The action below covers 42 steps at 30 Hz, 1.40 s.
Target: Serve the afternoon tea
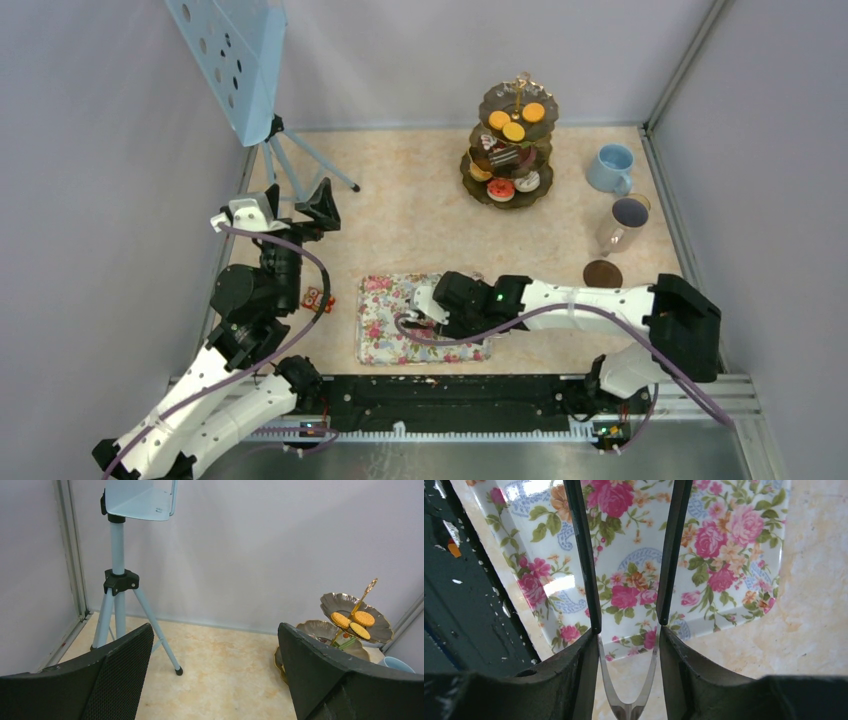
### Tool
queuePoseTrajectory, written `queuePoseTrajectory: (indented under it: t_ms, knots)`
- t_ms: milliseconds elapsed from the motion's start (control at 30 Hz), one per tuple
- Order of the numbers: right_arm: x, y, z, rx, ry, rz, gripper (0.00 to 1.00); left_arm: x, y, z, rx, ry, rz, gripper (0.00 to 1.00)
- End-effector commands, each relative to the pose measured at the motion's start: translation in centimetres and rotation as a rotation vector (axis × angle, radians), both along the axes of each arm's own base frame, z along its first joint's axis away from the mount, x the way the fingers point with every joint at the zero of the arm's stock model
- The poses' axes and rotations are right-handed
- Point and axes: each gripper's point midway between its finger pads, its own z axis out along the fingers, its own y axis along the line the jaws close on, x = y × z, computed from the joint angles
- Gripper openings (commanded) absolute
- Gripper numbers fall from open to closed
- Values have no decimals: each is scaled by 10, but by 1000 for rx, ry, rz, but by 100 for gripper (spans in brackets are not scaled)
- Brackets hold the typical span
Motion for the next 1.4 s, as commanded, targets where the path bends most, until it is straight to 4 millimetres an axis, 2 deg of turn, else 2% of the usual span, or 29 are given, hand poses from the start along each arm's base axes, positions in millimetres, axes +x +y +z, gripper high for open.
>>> queuePoseTrajectory:
  t_ms: [0, 167, 267, 300, 467, 533, 567, 633, 767, 800, 833, 900, 967, 1033, 1100, 1233, 1367]
  knots:
    - [2, 19, -6, -12, -42, 71, 44, 0, 2, 5, -22, -24, 9, 99]
    - [-4, 22, -17, -24, -10, 83, 47, 0, 1, 4, -17, -23, 5, 99]
    - [-4, 21, -18, -33, -11, 75, 62, 0, 0, 4, -16, -23, 3, 99]
    - [-4, 22, -17, -27, -15, 73, 71, 0, 1, 5, -16, -24, 4, 99]
    - [-6, 20, -5, -9, -20, 64, 79, 1, -1, 4, -10, -23, 0, 99]
    - [-5, 20, 7, 20, -28, 49, 88, 2, -1, 3, -7, -20, 0, 99]
    - [-4, 21, 17, 48, -38, 37, 89, 2, -2, 3, -5, -18, -1, 99]
    - [0, 21, 42, 123, -80, 0, 90, 2, -2, 3, -5, -18, -2, 99]
    - [15, 19, 105, 357, -203, -114, 91, 3, -4, 3, -3, -19, -9, 99]
    - [19, 15, 113, 406, -231, -148, 92, 2, -4, 3, -4, -20, -12, 99]
    - [31, 6, 124, 458, -290, -227, 93, 2, -4, 4, -6, -20, -14, 99]
    - [65, -22, 140, 544, -407, -482, 97, 2, -5, 4, -5, -20, -18, 99]
    - [98, -65, 146, 640, -457, -855, 98, 3, -5, 4, -4, -19, -19, 99]
    - [113, -112, 124, 665, -404, -1205, 98, 3, -6, 4, -4, -18, -22, 99]
    - [117, -144, 97, 680, -335, -1475, 98, 2, -6, 4, -4, -18, -23, 99]
    - [120, -199, 61, 625, -352, -1809, 98, 2, -7, 4, -5, -19, -27, 99]
    - [130, -232, 33, 526, -317, -1950, 93, 2, -8, 5, -5, -21, -35, 99]
